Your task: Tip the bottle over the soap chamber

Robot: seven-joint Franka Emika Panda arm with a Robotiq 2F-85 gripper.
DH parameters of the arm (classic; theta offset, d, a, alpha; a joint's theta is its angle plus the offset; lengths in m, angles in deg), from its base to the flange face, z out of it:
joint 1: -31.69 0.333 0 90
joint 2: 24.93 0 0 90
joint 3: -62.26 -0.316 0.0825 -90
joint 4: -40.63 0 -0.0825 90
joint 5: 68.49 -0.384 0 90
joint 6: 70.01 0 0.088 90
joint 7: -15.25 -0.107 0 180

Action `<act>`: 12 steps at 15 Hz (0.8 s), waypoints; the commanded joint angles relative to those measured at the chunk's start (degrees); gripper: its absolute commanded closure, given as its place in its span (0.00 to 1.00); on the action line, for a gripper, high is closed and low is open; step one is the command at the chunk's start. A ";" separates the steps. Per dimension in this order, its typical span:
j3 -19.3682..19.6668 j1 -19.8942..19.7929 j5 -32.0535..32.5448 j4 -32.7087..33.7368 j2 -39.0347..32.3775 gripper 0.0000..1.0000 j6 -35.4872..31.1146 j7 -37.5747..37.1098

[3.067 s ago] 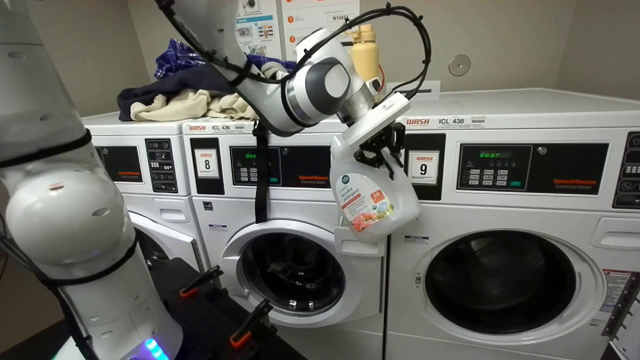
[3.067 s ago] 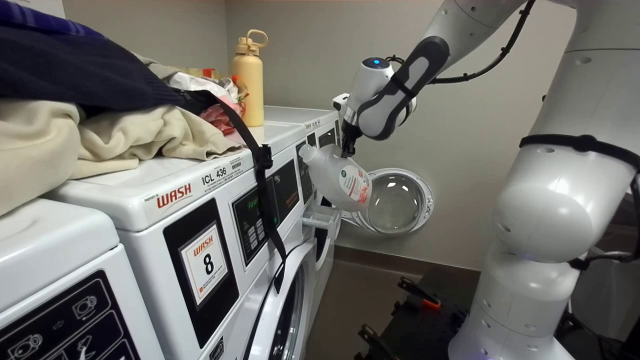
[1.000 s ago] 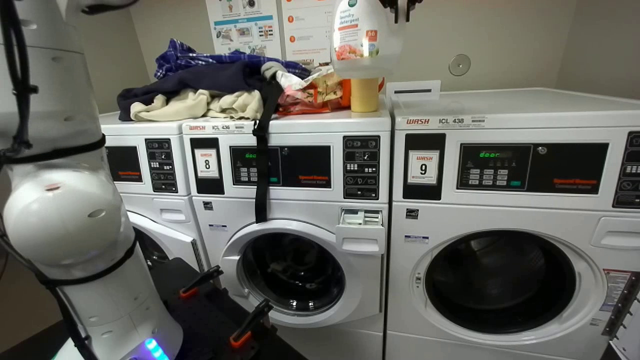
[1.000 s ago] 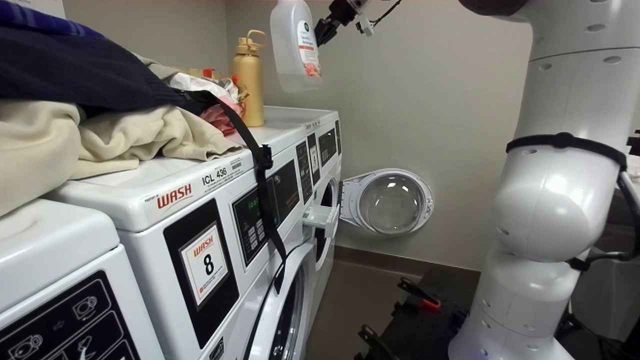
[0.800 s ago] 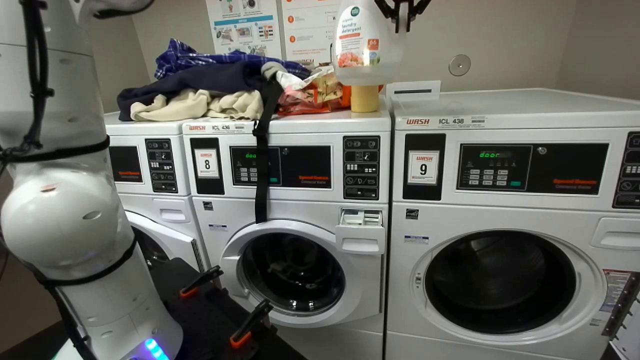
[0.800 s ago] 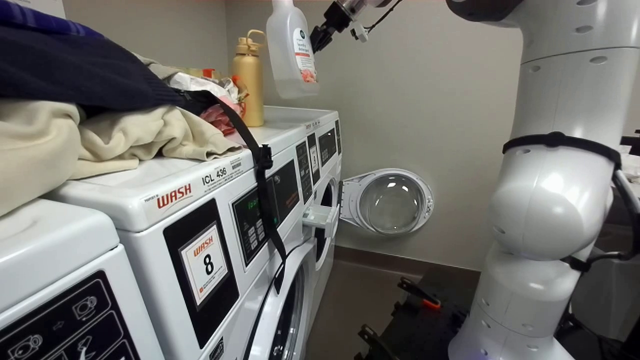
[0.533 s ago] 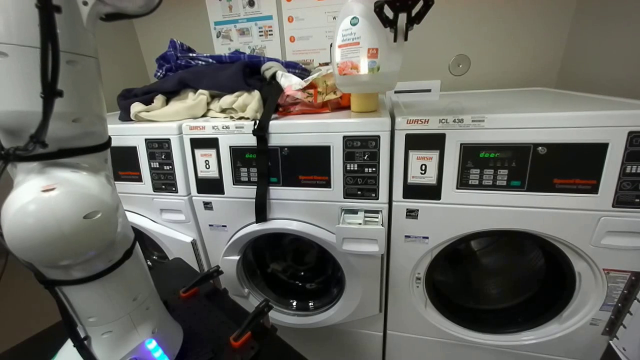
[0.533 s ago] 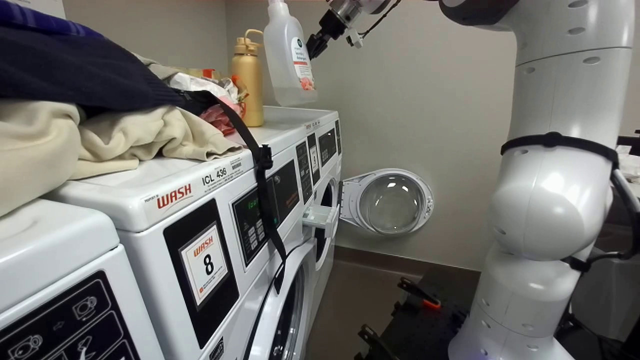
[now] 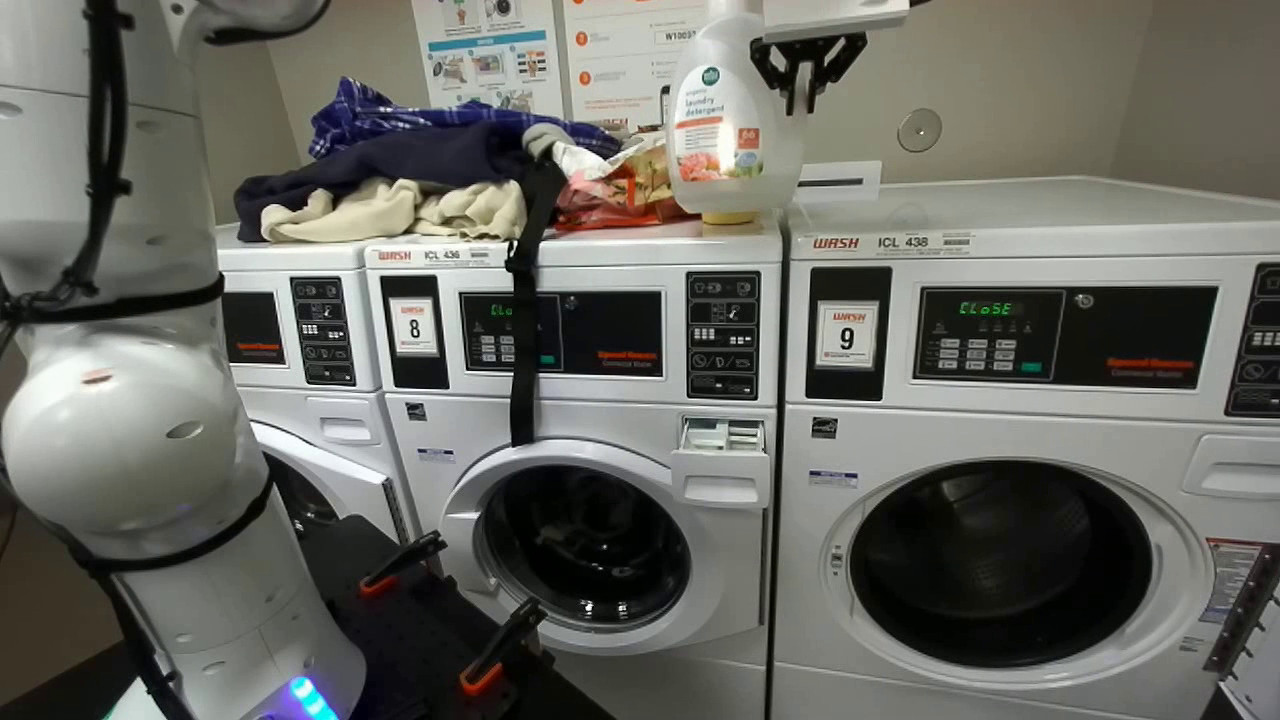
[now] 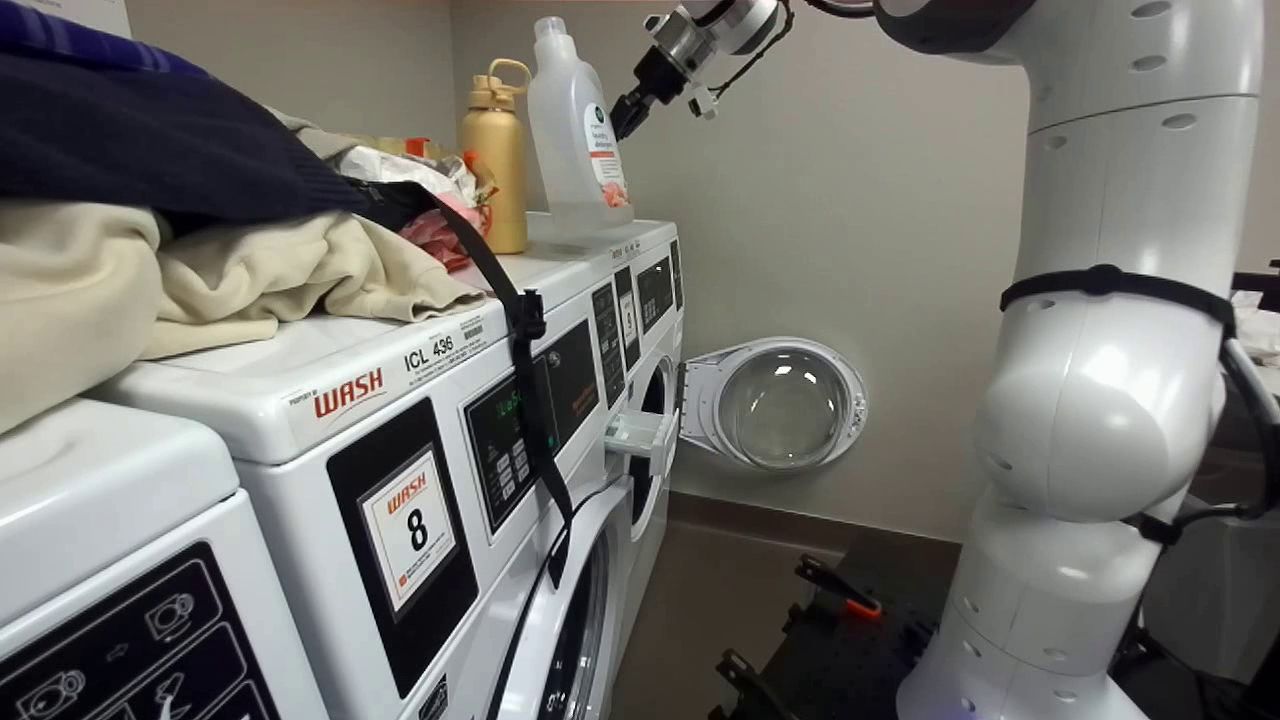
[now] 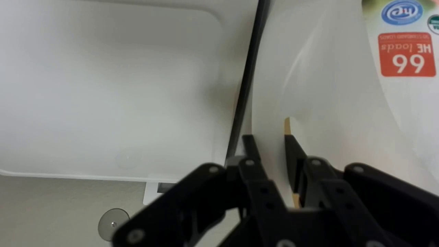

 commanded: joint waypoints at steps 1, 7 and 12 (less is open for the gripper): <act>-0.54 0.03 -5.05 -5.81 3.55 0.94 -5.82 3.34; -4.33 -3.19 -11.35 -11.41 4.90 0.94 -12.34 8.30; -4.32 -3.22 -15.28 -13.41 6.78 0.28 -12.69 10.10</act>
